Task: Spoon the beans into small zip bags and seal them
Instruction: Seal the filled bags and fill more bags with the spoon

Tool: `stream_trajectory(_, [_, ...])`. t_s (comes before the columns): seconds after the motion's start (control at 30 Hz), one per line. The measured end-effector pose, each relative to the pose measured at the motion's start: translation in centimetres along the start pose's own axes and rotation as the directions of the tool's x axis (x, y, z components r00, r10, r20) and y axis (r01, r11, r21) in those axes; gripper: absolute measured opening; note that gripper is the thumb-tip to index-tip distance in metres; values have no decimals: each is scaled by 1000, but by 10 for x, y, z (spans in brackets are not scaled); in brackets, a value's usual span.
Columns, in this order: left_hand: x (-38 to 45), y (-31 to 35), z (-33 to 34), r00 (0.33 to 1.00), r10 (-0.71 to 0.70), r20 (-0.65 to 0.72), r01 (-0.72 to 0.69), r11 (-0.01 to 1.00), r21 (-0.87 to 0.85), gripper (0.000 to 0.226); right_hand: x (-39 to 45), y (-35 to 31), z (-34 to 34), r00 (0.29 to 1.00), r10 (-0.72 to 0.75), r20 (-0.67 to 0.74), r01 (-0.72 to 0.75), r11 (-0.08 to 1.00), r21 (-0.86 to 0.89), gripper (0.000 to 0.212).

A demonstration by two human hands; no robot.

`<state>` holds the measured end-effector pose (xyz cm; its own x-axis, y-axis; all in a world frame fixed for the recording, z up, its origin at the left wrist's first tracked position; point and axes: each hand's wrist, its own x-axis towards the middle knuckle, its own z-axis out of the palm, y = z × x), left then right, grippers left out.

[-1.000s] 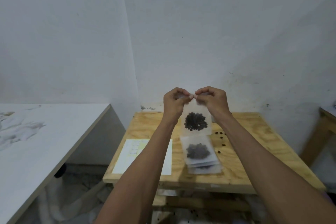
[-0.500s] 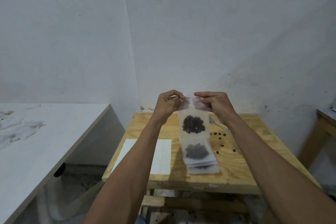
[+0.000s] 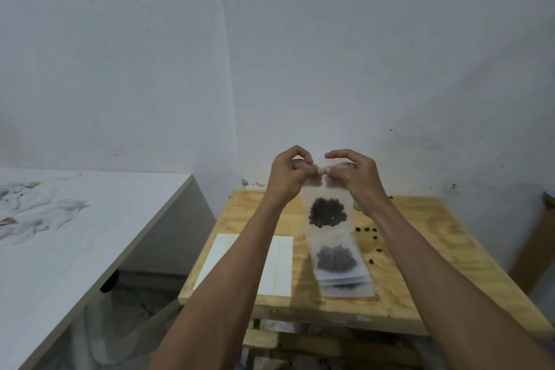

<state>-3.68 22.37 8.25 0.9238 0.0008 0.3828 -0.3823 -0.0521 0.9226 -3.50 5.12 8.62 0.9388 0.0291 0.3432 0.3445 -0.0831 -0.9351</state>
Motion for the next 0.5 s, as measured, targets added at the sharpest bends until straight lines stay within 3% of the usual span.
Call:
stream_trajectory(0.13, [-1, -4, -5, 999, -46, 19, 47, 997, -64, 19, 2, 3, -2, 997, 34, -63, -36, 999, -19, 39])
stream_trajectory(0.3, [2, -8, -15, 989, -90, 116, 97, 994, -55, 16, 1, 5, -4, 996, 71, -49, -70, 997, 25, 49])
stream_trajectory(0.43, [2, -8, -24, 993, -103, 65, 105, 994, -30, 16, -5, 9, 1, 1000, -13, 6, 13, 997, 74, 58])
stream_trajectory(0.5, [2, -8, -34, 993, -114, 41, 117, 992, -56, 23, -9, 3, 6, 996, -68, 66, 66, 997, 35, 53])
